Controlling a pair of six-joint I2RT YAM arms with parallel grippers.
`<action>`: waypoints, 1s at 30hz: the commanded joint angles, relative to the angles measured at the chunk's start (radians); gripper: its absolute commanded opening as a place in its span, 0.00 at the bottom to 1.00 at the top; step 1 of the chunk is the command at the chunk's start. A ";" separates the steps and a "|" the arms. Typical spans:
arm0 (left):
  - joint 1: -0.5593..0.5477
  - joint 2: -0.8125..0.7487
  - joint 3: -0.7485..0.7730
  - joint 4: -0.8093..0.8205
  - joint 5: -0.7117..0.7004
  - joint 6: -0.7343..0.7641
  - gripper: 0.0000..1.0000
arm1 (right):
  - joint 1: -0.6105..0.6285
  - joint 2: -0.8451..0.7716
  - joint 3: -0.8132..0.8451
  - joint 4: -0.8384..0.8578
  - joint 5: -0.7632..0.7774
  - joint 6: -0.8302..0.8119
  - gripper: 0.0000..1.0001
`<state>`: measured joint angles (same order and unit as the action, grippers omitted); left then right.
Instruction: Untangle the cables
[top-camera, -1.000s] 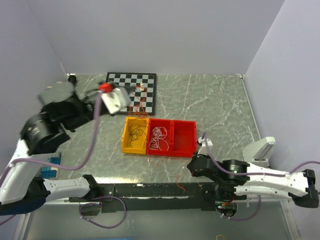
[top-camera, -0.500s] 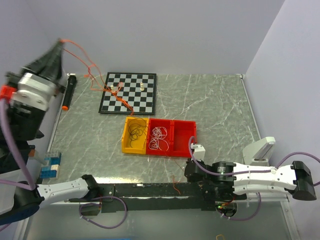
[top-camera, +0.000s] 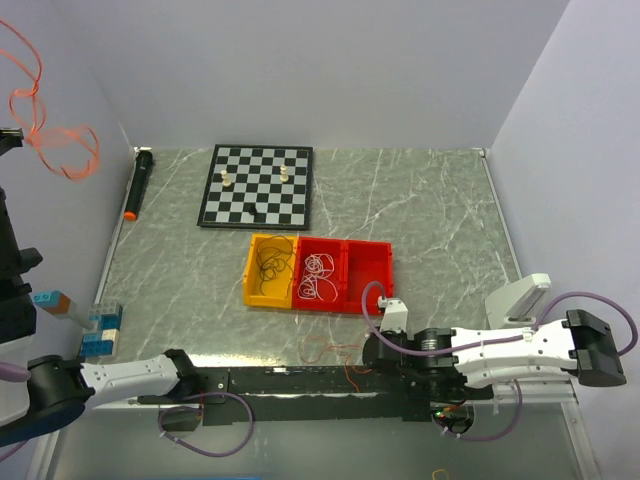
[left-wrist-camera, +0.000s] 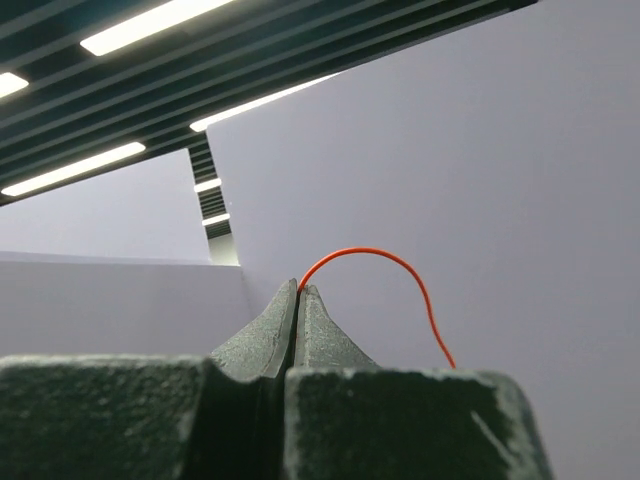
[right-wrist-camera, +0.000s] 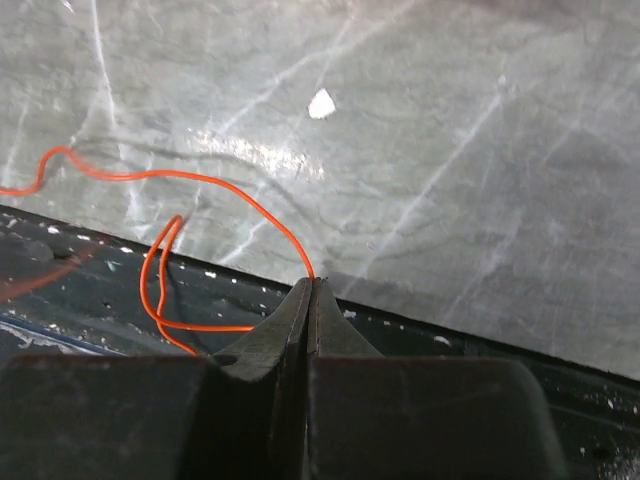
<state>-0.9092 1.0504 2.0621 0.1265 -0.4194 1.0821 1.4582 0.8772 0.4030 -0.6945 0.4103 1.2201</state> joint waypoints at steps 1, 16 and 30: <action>0.000 -0.006 -0.035 0.070 -0.051 0.067 0.01 | 0.028 0.008 0.040 -0.063 0.033 0.084 0.00; -0.002 -0.141 -0.361 -0.324 -0.018 -0.047 0.01 | 0.065 -0.066 0.529 -0.121 0.335 -0.290 0.00; 0.004 -0.162 -0.365 -0.461 0.010 -0.080 0.01 | -0.002 -0.032 0.895 0.047 0.539 -0.870 0.00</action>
<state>-0.9092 0.9009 1.7016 -0.3485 -0.4149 1.0149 1.4807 0.8379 1.2495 -0.7238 0.8677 0.5518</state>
